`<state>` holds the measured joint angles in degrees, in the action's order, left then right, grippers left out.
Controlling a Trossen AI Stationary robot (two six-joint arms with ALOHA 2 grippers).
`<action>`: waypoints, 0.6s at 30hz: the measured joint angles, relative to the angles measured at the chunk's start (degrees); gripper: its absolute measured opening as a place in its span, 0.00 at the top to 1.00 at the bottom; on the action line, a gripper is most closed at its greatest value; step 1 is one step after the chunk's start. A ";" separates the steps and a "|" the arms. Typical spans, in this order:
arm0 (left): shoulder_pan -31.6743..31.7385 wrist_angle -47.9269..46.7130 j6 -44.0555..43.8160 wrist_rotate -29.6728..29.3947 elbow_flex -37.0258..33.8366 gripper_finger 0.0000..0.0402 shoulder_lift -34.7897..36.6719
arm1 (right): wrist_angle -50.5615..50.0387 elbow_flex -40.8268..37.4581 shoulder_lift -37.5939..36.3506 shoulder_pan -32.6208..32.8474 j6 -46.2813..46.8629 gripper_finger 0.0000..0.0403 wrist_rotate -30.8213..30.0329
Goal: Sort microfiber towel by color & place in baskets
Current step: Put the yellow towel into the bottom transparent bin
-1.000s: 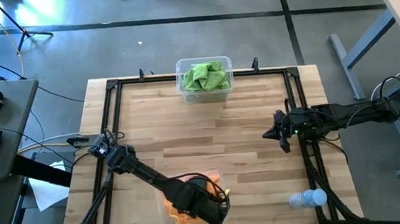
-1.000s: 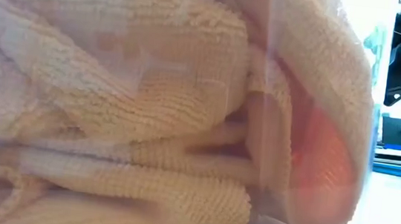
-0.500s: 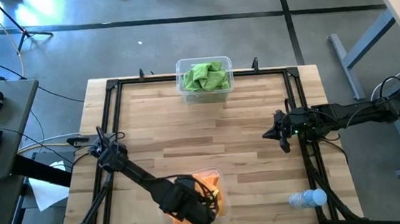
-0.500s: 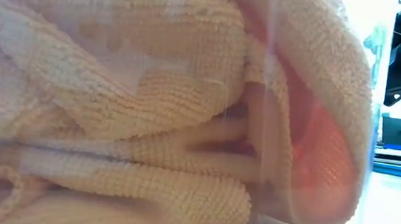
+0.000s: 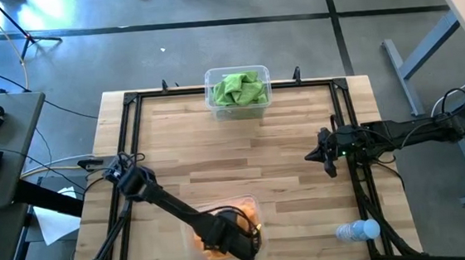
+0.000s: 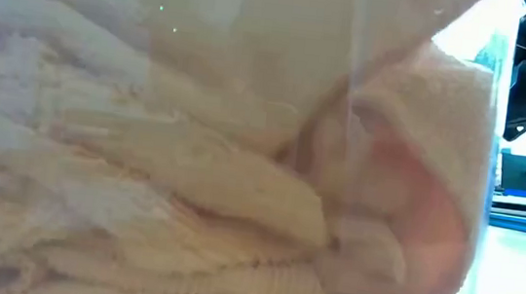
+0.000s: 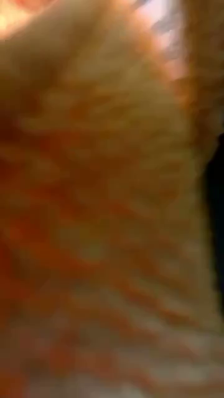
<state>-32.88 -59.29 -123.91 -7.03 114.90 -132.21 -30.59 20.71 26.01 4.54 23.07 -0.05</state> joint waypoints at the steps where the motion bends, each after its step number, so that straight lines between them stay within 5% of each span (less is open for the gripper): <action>1: 0.27 2.84 1.30 0.52 -1.44 1.00 0.15 | 0.03 0.00 0.20 0.00 0.00 1.00 0.00; 18: 4.17 11.24 14.12 0.05 -3.60 0.99 0.10 | 0.02 0.00 0.66 0.00 1.07 1.00 -1.16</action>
<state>-28.71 -48.06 -109.79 -6.98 111.31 -132.11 -30.57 20.71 26.68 4.54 24.14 -1.21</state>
